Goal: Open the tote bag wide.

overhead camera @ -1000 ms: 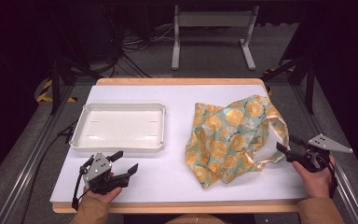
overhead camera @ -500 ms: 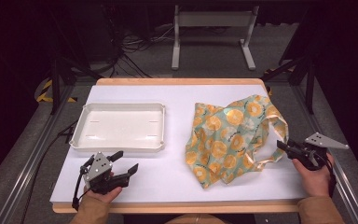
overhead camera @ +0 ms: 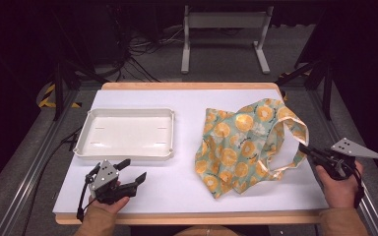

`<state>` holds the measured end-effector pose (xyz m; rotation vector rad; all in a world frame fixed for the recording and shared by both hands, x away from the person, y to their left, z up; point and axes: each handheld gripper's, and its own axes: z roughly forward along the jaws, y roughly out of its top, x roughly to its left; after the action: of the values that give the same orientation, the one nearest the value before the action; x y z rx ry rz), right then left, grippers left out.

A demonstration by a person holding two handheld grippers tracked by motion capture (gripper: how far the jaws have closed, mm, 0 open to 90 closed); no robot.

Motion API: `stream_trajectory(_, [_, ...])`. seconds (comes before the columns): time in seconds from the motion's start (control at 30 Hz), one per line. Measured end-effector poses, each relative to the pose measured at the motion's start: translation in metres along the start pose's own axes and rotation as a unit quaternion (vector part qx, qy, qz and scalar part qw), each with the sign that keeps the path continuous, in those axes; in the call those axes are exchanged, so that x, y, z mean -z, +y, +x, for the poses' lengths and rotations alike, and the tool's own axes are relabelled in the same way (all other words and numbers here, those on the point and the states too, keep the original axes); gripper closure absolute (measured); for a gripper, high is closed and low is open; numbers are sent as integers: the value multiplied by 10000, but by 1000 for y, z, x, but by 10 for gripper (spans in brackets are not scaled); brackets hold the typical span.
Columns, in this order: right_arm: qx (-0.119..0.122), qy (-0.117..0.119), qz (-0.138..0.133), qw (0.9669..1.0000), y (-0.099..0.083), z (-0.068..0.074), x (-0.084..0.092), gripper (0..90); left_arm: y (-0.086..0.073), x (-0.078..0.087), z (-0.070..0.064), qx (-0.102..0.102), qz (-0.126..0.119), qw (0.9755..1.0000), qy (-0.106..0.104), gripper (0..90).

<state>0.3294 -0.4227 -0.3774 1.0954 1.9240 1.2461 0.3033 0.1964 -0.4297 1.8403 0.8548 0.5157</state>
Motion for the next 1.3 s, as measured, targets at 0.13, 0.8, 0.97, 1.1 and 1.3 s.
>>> stream_trajectory(0.13, [63, 86, -88, 9999, 10, 4, 5, 887, 0, 0, 0, -9, -10, 10000, 14, 284])
stream_trajectory(0.8, [614, 354, -546, 9960, 86, 40, 26, 895, 0, 0, -1, -20, -12, 10000, 28, 289])
stream_trajectory(0.97, [761, 436, -634, 9941, 104, 48, 25, 895, 0, 0, -1, -44, -12, 10000, 27, 289])
stream_trajectory(1.1, [842, 506, -683, 9928, 115, 55, 22, 896, 0, 0, -1, -34, -13, 10000, 21, 289])
stream_trajectory(1.3, [941, 681, -775, 9902, 129, 70, 14, 895, 0, 1, 0, -24, -7, 10000, 26, 289])
